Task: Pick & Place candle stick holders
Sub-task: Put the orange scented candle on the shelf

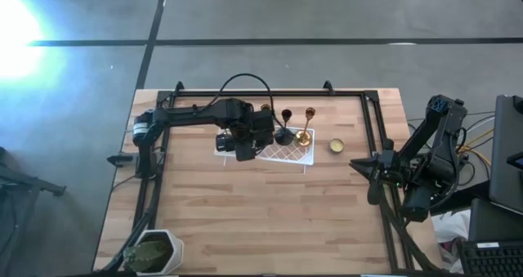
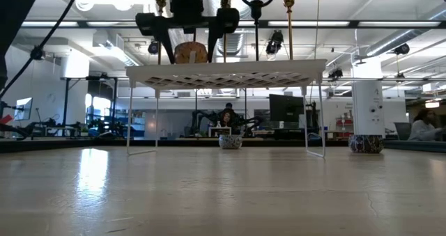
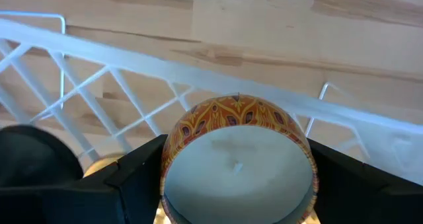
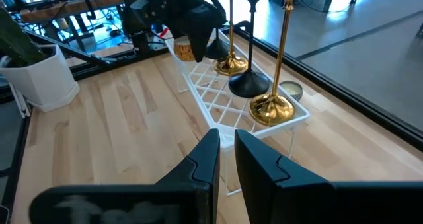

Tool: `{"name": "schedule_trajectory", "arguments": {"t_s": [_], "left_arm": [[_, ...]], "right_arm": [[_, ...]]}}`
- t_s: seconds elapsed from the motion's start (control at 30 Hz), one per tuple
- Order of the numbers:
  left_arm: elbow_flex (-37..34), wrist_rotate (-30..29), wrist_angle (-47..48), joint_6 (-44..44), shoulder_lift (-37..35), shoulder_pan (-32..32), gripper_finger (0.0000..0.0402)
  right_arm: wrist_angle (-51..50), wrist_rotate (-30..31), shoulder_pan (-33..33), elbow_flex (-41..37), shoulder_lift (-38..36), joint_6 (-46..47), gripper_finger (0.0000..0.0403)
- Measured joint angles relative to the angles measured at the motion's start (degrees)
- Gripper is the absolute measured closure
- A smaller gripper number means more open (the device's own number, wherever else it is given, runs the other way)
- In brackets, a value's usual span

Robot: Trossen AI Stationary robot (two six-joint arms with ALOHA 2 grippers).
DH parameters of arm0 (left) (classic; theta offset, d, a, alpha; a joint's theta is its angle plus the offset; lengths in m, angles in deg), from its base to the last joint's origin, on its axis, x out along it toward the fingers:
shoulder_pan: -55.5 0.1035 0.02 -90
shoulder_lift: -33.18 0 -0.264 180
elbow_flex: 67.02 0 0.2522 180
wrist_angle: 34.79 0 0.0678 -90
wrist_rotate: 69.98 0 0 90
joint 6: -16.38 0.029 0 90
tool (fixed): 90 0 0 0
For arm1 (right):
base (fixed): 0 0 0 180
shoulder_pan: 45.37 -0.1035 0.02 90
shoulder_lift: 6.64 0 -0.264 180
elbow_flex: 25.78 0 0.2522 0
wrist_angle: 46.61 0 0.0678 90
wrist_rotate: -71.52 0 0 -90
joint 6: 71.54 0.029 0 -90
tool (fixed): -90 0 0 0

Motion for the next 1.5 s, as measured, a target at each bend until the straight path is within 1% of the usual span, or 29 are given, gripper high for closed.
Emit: {"name": "schedule_trajectory", "arguments": {"t_s": [0.67, 1.1, 1.33, 1.5], "left_arm": [[-0.4, -0.5, -0.4, 1.0, -0.1, 0.5, 0.0097], [0.1, -0.4, -0.7, 0.7, 1.9, 0.6, 0.0096], [0.3, -0.5, -0.9, -2.0, 1.9, 0.7, 0.0095], [0.4, -0.5, -0.8, -4.7, 1.9, 0.7, 0.0076]], "right_arm": [[0.8, 0.0, 0.0, 0.0, 0.0, 0.0, 0.036], [0.8, 0.0, 0.0, 0.0, 0.0, 0.0, 0.036], [0.9, 0.0, 0.0, 0.0, 0.0, 0.0, 0.036], [1.0, 0.0, 0.0, 0.0, 0.0, 0.0, 0.036]]}}
